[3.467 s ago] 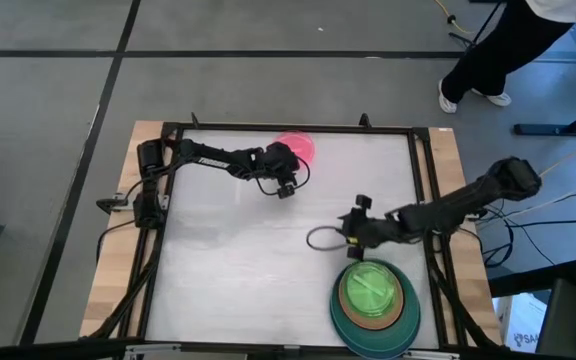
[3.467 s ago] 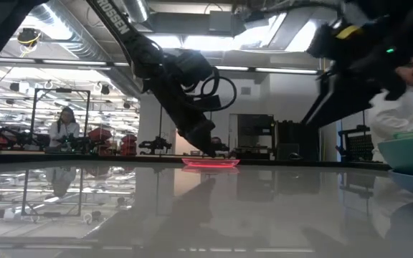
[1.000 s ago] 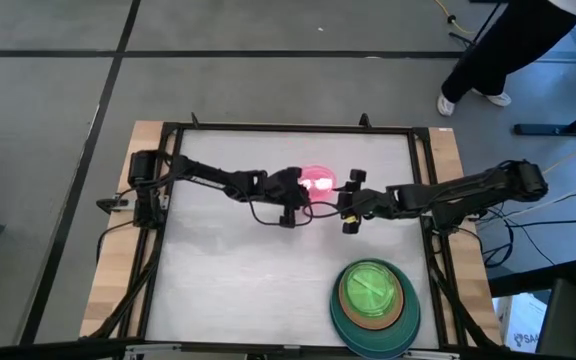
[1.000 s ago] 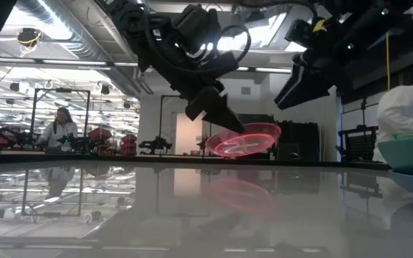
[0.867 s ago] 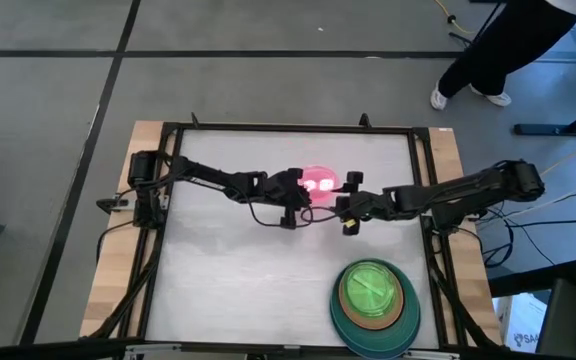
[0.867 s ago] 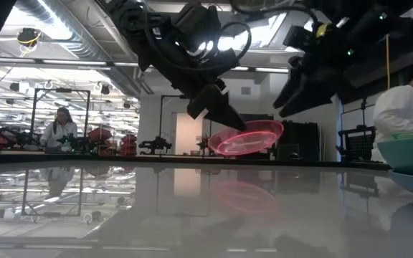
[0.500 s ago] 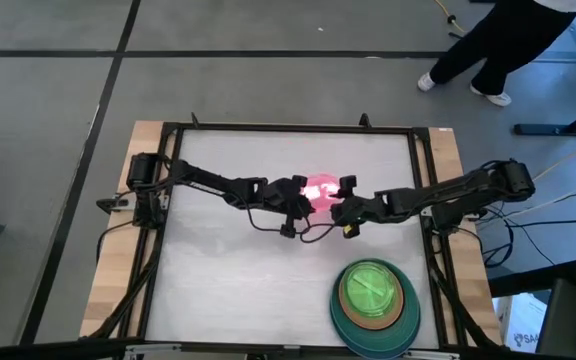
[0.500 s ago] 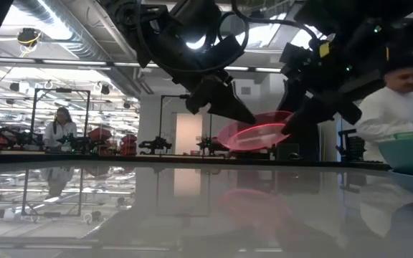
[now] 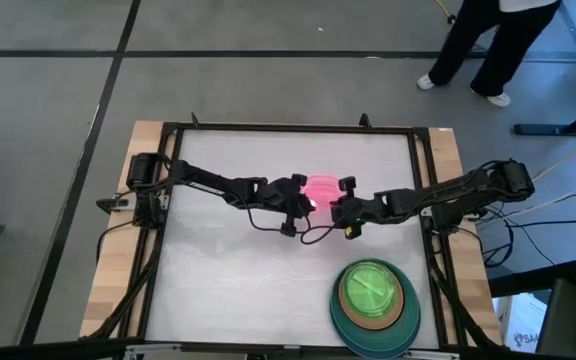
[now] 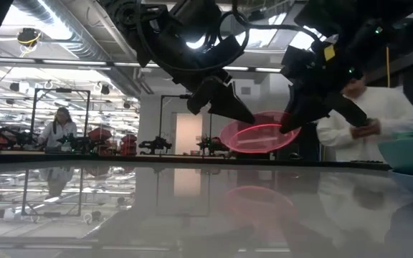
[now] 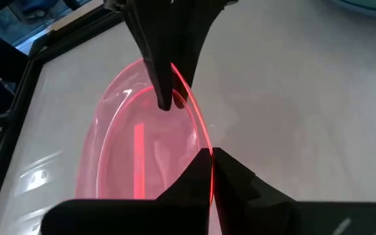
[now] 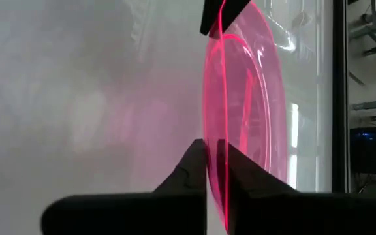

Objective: Stack plastic plates
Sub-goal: Stack the pink plate on top the light green plate

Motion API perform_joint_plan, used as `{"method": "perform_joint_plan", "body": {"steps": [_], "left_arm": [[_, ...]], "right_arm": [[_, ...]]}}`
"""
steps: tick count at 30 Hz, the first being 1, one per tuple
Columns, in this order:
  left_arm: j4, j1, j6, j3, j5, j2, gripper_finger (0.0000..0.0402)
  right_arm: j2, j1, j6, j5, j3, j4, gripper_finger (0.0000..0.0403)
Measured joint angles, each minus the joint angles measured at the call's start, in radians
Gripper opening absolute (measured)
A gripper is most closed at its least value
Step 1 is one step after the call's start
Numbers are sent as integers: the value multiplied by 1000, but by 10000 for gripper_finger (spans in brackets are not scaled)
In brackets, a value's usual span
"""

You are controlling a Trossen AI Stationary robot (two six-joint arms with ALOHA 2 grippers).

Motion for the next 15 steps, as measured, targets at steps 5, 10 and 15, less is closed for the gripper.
{"method": "perform_joint_plan", "body": {"steps": [5, 10, 15], "left_arm": [[-1, -1, -3, 0, -8, 0, 25], [-75, -28, -50, 0, -96, -40, 76], [-273, -87, -145, 1, -119, -142, 99]], "right_arm": [[0, 0, -20, 6, 0, 8, 19], [-8, 18, -24, 64, 0, 10, 13], [-53, 102, -19, 128, 0, 1, 7]]}}
